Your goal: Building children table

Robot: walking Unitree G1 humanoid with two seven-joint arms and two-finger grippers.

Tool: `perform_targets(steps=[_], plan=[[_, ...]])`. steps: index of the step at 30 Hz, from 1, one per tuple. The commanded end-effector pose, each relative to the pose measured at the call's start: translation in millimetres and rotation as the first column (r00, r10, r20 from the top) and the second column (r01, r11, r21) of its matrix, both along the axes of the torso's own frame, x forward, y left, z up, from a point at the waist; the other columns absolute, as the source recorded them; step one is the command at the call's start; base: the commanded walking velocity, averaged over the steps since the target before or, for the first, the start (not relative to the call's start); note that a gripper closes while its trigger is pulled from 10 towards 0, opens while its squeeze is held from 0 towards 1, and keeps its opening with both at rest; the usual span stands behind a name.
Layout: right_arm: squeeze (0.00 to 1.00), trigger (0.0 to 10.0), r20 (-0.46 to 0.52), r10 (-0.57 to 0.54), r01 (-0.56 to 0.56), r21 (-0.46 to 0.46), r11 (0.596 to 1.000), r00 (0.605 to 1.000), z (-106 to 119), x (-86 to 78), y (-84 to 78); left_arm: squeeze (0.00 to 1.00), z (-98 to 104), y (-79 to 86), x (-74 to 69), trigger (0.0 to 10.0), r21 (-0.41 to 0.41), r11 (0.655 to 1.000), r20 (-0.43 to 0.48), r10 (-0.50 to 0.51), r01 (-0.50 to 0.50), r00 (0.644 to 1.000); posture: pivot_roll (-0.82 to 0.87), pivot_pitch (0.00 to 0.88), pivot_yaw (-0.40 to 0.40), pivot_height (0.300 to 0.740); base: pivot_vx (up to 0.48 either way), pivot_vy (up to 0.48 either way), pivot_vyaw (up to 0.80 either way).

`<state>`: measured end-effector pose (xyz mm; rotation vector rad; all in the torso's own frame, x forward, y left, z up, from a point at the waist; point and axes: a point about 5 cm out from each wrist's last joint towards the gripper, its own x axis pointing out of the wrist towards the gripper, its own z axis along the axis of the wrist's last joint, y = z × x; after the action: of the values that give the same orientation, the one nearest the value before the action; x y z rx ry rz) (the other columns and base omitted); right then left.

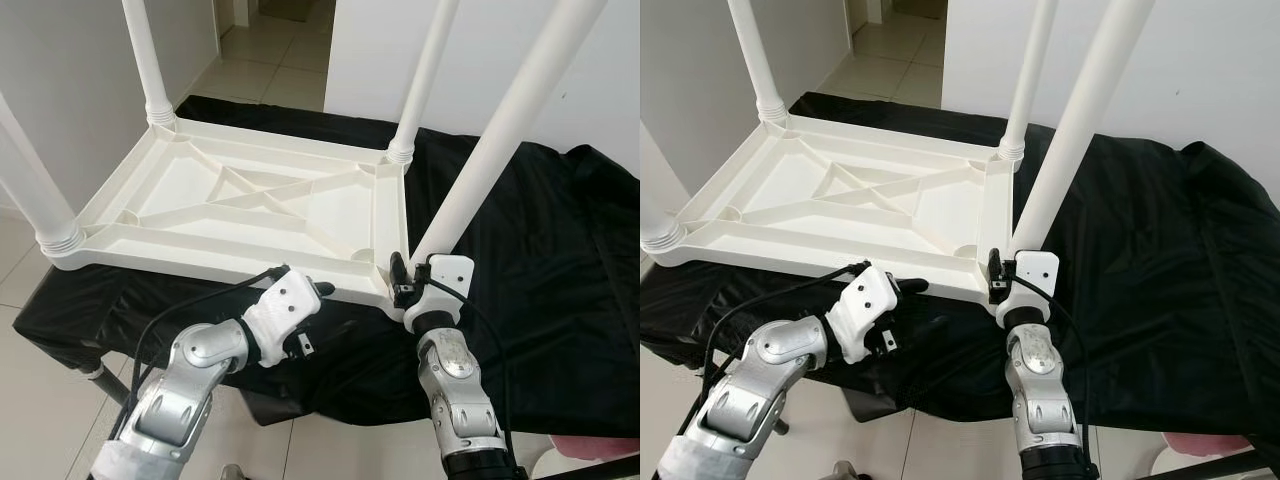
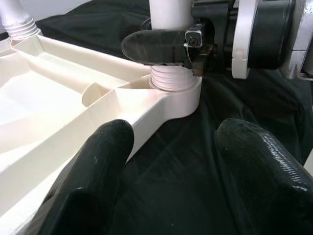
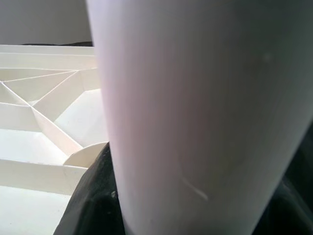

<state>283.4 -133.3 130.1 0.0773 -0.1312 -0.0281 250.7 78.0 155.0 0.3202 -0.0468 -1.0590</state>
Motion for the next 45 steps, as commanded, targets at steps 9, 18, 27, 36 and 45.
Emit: perform_targets(steps=[9,18,27,36,45], plan=[[0.0,10.0,-0.062,-0.013,0.014,0.012,1.0,0.998,-5,-6.3,11.5,0.0,0,-3.6,2.1,10.0,-0.014,1.0,0.004,0.024,-0.024,1.0,0.03,0.042,-0.06,0.74,0.0,0.0,0.0],[1.0,10.0,-0.06,0.013,-0.015,-0.026,1.0,0.998,-3,-10.8,4.6,0.0,1,-9.3,2.8,10.0,-0.025,0.999,0.014,0.02,-0.02,1.0,0.01,0.035,-0.065,0.74,0.0,0.0,0.0],[1.0,10.0,-0.024,0.18,-0.181,-0.036,0.983,0.983,1,-14.7,-13.7,0.0,1,-12.2,3.1,10.0,-0.016,1.0,0.019,0.004,-0.004,1.0,0.02,0.023,-0.071,0.74,0.0,0.0,0.0],[0.0,10.0,-0.033,0.468,-0.468,-0.135,0.873,0.883,8,-7.4,-34.5,0.0,0,-11.5,5.4,10.0,-0.001,1.0,0.024,0.002,-0.002,1.0,0.02,0.002,-0.072,0.74,0.0,0.0,0.0],[0.0,10.0,-0.068,0.542,-0.545,-0.186,0.818,0.837,6,10.4,-44.8,0.0,-1,-12.1,3.3,10.0,-0.021,1.0,-0.01,-0.01,0.01,1.0,0.04,0.0,-0.066,0.74,0.0,0.0,0.0]])
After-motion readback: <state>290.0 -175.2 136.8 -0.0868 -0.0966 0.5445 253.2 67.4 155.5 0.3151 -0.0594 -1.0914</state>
